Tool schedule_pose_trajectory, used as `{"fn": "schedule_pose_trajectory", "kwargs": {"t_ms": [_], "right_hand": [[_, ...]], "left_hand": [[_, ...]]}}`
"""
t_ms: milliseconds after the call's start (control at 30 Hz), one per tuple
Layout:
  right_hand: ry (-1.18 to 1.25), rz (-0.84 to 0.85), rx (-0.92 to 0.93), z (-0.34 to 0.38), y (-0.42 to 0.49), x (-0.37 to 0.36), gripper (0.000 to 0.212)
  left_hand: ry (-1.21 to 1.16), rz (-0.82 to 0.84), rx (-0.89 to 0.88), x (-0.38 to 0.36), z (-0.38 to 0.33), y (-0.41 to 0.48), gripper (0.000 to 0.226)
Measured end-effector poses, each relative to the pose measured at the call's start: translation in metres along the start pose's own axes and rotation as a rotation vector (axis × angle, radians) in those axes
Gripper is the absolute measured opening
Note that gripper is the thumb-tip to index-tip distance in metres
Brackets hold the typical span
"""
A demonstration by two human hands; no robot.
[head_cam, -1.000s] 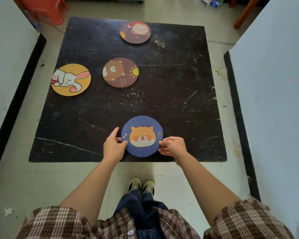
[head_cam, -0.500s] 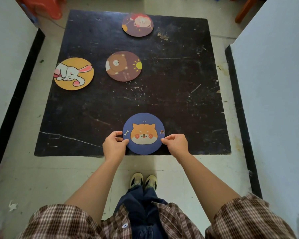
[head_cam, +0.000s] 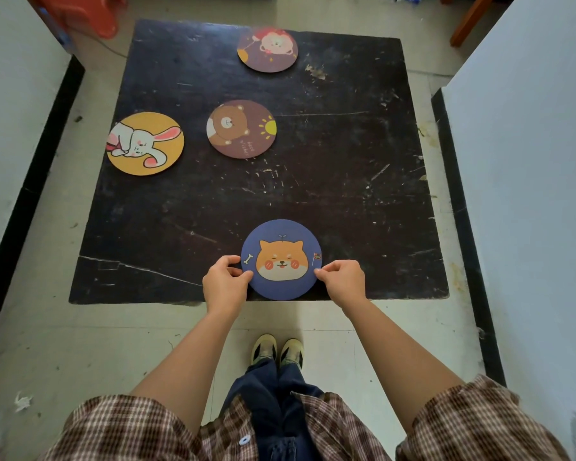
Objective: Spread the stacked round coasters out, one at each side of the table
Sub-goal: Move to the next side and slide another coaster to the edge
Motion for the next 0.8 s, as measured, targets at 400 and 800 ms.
{"fn": "schedule_pose_trajectory", "kwargs": {"t_ms": [400, 800], "right_hand": [[-0.034, 0.006, 0.017, 0.0003, 0.002, -0.0037, 0.012], [-0.08, -0.018, 0.041, -0.0008, 0.0026, -0.0073, 0.013]], "left_hand": [[0.003, -0.02, 0.022, 0.0041, 0.0023, 0.0022, 0.036], [0.04, -0.051, 0.034, 0.0022, 0.0007, 0.0007, 0.034]]}}
Point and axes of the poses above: each hand's wrist, its own y-axis towards the middle knuckle, its own x-axis out of the back of the hand, z = x × y, the point moved 2 cm from there along y, towards the middle knuckle, and after that the axes turned 2 degrees about -x, right-handed, at the moved point
